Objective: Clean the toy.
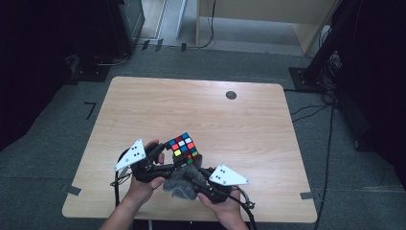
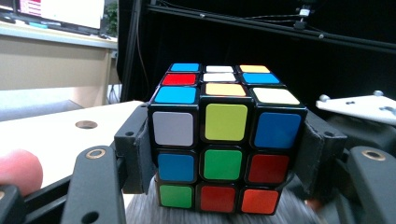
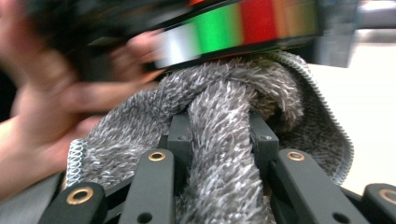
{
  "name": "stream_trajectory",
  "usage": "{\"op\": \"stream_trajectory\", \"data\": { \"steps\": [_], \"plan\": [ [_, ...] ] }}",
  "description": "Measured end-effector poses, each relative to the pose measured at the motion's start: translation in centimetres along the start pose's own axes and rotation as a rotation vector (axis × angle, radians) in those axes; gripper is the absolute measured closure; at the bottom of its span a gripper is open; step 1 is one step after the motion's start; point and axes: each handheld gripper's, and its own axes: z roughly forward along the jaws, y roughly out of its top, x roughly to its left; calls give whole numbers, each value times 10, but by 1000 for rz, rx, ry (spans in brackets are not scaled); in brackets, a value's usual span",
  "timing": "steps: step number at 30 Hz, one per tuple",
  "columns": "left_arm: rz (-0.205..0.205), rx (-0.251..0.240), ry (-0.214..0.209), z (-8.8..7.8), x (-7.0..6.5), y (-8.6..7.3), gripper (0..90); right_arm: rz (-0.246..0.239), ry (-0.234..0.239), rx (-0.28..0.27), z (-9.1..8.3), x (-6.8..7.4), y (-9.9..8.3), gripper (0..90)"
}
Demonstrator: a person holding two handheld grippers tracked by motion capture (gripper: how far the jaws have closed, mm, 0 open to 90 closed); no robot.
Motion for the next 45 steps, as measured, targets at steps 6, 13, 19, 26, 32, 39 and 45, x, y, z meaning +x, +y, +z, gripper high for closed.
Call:
{"op": "stream_trajectory", "data": {
  "steps": [6, 13, 19, 26, 32, 39, 45],
  "plan": [
    [-19, 3, 17, -1, 3, -1, 346, 98, -177, -70, -19, -36, 1, 699],
    [-20, 28, 23, 5, 1, -5, 345, -59, 16, 91, 9, 4, -8, 687],
    [-46, 11, 40, 0, 6, -3, 345, -61, -106, 4, -8, -10, 6, 685],
    [-49, 19, 36, 3, 3, -4, 345, 18, -147, -5, -15, -28, 5, 679],
    [-52, 49, 37, 7, 1, -7, 345, -118, 5, 71, 8, 11, -3, 665],
    [-58, 5, 55, -3, 6, 0, 345, 90, -225, -70, -24, -34, 9, 665],
    [-70, 19, 58, 0, 8, -3, 345, 22, -105, 74, -4, -18, -3, 641]
  ]
}}
